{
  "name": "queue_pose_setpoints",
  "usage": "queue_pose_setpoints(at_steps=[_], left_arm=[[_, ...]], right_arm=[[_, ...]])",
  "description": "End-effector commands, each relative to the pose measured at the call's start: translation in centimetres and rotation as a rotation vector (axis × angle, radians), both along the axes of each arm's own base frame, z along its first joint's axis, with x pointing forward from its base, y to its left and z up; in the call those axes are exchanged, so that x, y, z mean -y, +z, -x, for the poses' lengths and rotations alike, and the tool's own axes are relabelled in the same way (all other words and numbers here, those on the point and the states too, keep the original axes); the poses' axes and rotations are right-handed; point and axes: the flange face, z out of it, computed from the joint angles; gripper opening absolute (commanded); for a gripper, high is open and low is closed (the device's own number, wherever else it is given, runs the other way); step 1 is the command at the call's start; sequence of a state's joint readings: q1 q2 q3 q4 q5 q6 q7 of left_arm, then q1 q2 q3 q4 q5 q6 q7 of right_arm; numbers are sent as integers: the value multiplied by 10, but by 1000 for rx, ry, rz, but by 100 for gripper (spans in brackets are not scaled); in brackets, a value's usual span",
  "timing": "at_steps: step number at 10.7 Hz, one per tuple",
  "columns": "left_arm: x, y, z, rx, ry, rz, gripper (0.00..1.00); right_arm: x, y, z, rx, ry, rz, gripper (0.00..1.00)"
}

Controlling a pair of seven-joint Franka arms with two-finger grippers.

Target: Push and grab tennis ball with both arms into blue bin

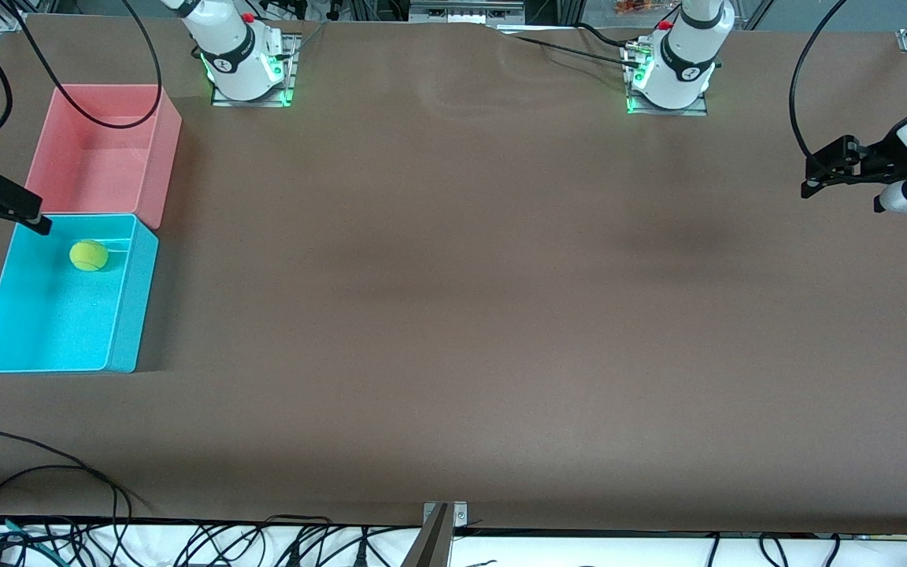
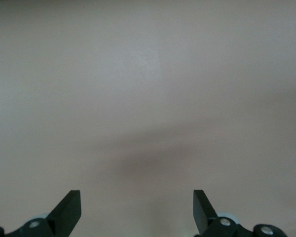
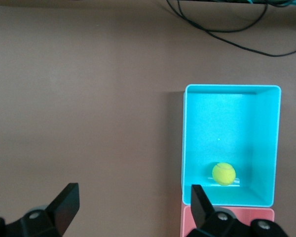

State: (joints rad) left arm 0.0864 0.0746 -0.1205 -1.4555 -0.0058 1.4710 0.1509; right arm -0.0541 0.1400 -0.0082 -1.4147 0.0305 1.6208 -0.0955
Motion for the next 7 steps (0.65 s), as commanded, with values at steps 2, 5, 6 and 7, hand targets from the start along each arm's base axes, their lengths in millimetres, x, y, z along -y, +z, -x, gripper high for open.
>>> queue_pose_setpoints(at_steps=[2,5,6,7], left_arm=[[2,7,-1,3,5,10,100],[5,8,0,5,-1,8,100],[5,7,-1,4,-1,6,100],[5,7,-1,4,-1,6,100]], right_arm=[[19,-19,22,-14,-64,-8,100],[19,-18,23,-8,-54,-5,100],[18,-18,22,-9,-46,-4,100],[16,-14,21,-3,-43,-6,100]])
